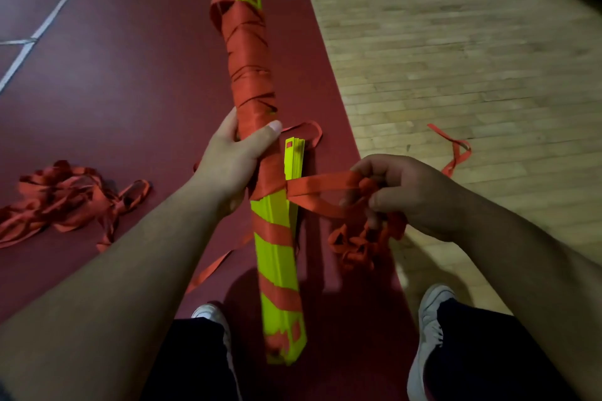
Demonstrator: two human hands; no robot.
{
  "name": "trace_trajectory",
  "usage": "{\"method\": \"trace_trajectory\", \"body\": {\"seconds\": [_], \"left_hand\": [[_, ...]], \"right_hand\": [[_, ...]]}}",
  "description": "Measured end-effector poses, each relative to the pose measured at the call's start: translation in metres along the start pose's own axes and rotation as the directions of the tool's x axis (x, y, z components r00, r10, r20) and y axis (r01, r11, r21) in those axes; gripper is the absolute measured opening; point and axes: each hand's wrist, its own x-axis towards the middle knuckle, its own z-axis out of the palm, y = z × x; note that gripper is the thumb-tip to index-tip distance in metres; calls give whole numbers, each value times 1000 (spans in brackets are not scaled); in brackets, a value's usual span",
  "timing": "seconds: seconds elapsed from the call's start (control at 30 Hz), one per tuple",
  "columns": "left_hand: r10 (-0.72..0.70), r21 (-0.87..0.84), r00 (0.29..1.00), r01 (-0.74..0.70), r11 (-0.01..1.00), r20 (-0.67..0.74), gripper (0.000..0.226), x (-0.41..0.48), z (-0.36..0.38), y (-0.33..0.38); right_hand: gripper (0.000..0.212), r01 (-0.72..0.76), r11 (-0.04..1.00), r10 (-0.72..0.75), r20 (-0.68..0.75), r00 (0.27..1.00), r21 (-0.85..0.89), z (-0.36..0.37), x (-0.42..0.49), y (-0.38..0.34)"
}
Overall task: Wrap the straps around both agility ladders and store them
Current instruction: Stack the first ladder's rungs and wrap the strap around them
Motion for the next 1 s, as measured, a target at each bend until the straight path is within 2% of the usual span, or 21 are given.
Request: {"method": "trace_trajectory", "body": {"seconds": [0.07, 0.13, 0.23, 0.3, 0.37, 0.43, 0.5, 0.57, 0.63, 0.7, 0.8, 0.87, 0.93, 1.0], "left_hand": [[10, 43, 1000, -9, 999, -12, 29, -2, 0, 4], [20, 106, 1000, -21, 994, 16, 31, -3, 0, 3], [-21, 167, 1000, 20, 986, 3, 25, -1, -1, -4], [-63, 119, 998, 63, 991, -4, 17, 0, -2, -4], [-63, 73, 998, 61, 995, 15, 19, 2, -2, -1], [-20, 52, 999, 18, 998, 41, 23, 1, -1, 2], [10, 75, 1000, -13, 997, 29, 36, 1, 0, 3], [31, 103, 999, -33, 994, 17, 44, 2, 1, 3], [30, 126, 999, -28, 992, -12, 51, 4, 1, 2], [25, 135, 999, -18, 991, -48, 58, 5, -1, 2], [36, 144, 995, -22, 989, -97, 59, 8, -9, 1], [56, 167, 991, -35, 985, -122, 57, 10, -13, 1], [78, 196, 987, -49, 979, -138, 55, 10, -14, 1], [95, 210, 982, -59, 976, -166, 50, 11, -14, 1]], "right_hand": [[38, -42, 993, 41, 11, 999, 109, -1, 1, 3], [34, -79, 990, 79, 5, 997, 120, -3, 2, 5], [19, -95, 995, 95, 2, 996, 31, -3, 2, 3], [26, -97, 991, 91, -76, 993, -89, -4, 2, 2], [17, -88, 987, 69, -144, 987, -132, -5, 1, 2], [9, -117, 978, 95, -130, 987, -174, -6, 1, 4], [19, -189, 919, 168, -93, 982, -345, -6, 3, 8], [22, -282, 779, 286, -82, 955, -560, -1, 4, 12], [20, -347, 663, 391, -88, 916, -664, 2, 6, 16], [17, -338, 640, 363, -117, 925, -690, 4, 6, 17], [39, -297, 727, 250, -164, 954, -619, -1, 7, 17], [28, -242, 747, 215, -120, 969, -619, -4, 7, 18], [12, -205, 691, 211, -78, 974, -693, -7, 9, 22], [13, -209, 656, 246, -57, 968, -726, -7, 11, 28]]}}
